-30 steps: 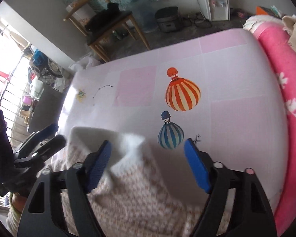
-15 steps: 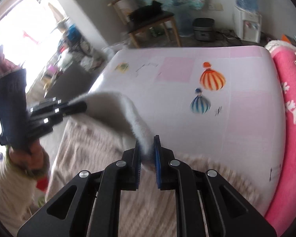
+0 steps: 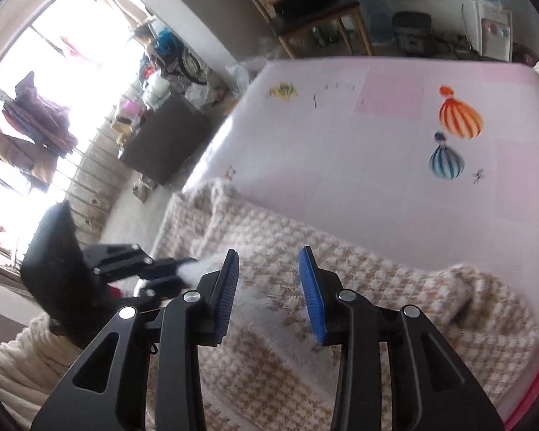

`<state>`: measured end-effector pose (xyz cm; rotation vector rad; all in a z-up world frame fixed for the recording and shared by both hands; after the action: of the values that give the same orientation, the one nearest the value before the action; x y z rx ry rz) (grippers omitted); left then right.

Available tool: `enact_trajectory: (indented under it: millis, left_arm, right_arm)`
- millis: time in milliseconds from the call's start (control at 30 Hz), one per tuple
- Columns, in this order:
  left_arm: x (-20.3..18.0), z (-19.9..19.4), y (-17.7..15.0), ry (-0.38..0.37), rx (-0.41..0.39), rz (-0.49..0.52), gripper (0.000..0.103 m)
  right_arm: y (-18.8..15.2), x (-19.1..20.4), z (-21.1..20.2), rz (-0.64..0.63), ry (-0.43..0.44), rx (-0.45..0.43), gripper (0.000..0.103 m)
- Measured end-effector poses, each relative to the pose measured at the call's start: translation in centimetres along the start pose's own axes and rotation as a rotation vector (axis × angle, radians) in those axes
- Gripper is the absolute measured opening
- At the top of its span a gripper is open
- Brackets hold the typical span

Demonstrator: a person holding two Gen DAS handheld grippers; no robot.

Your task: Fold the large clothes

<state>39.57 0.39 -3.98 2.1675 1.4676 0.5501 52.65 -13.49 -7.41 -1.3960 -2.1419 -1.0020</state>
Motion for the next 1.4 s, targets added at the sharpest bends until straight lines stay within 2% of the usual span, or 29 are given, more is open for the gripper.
enact_trajectory:
  millis: [33,100,200,333,367,433,533,567,600,667,800,867,933,1000,1067,1133,1200,1300,1400]
  left_arm:
    - [0.3,-0.4,-0.4,-0.009,0.005,-0.006,0.016]
    - [1.2,-1.9,-1.0,-0.070,-0.008,-0.040,0.016]
    - [2.7,-4.1,-0.2,-0.130,-0.085,-0.103,0.020]
    - [2.3,-3.0,2.8,-0.104,-0.109,-0.139,0.022]
    - [1.7,-2.0,3.3,-0.113,-0.094,-0.135,0.022]
    - [0.1,0.5,3.6,-0.085,-0.029,-0.087,0.022]
    - [-1.6,3.9,1.1,0.015,0.081,0.048,0.022]
    - [-1.7,4.4,0.2,0.029,0.091,0.076,0.023]
    - [-1.5,4.1,-0.2,0.021,0.058,0.078,0.023]
    - [-1.1,3.8,-0.5,0.008,0.059,0.077,0.023]
    - [-0.5,3.8,-0.5,-0.029,0.066,0.041,0.023]
    - [-0.5,3.8,-0.6,-0.033,0.066,0.032,0.023]
    - [-0.4,3.7,-0.9,-0.032,0.063,0.024,0.023]
    - [-0.5,3.7,-1.1,-0.033,0.057,0.015,0.023]
    - [0.0,3.3,-1.4,-0.048,0.057,0.004,0.023]
    - [0.6,2.4,-1.3,-0.069,0.060,-0.013,0.023]
    - [1.5,0.7,-0.5,-0.084,0.018,-0.018,0.023]
    - [2.1,-0.8,1.8,-0.068,-0.058,-0.008,0.025]
    - [2.0,1.0,4.0,-0.062,-0.039,-0.044,0.026]
  right_arm:
    - [-1.3,-0.8,1.4,0.001,-0.035,0.038,0.034]
    - [-2.3,-0.9,1.8,-0.054,-0.059,0.011,0.034]
    - [-2.8,-0.7,1.6,-0.072,-0.081,0.002,0.034]
    - [-3.0,0.0,2.0,-0.122,-0.153,0.011,0.034]
    - [-3.2,0.1,1.9,-0.138,-0.170,0.014,0.034]
    - [-4.0,0.4,1.7,-0.173,-0.207,0.022,0.034]
    - [-6.0,-0.6,-0.3,-0.186,-0.252,0.037,0.032]
    - [-6.5,-1.0,-1.2,-0.187,-0.255,0.041,0.027]
    - [-7.0,-1.1,-2.1,-0.181,-0.256,0.039,0.025]
    - [-7.4,-1.1,-3.9,-0.139,-0.257,0.037,0.025]
    - [-5.1,1.4,-6.9,-0.195,-0.284,-0.064,0.027]
    - [-3.9,1.1,-6.7,-0.197,-0.318,-0.077,0.027]
    - [-3.6,-0.7,-5.3,-0.176,-0.351,-0.051,0.027]
    - [-3.9,-4.0,-3.6,-0.134,-0.409,0.011,0.027]
    - [-4.0,-5.0,-3.9,-0.098,-0.346,-0.018,0.028]
    - [-3.9,-4.6,-4.6,-0.048,-0.339,-0.021,0.028]
    - [-3.6,-3.3,-5.4,-0.083,-0.371,-0.032,0.029]
    - [-2.2,-1.0,-5.6,-0.127,-0.320,-0.071,0.031]
    - [-0.2,-0.1,-3.1,-0.165,-0.318,-0.076,0.038]
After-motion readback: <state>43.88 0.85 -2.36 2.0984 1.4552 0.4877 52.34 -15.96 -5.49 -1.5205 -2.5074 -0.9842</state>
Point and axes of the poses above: each gripper's, at about its wrist camera, not at the fingertips, and z roughly the way its jaws point, x to its left, y to its top, the point moved 6 cm from there along z, roughly the way its jaws point, and after that the axes turned 15 degrees about y, right-handed, at the moved point
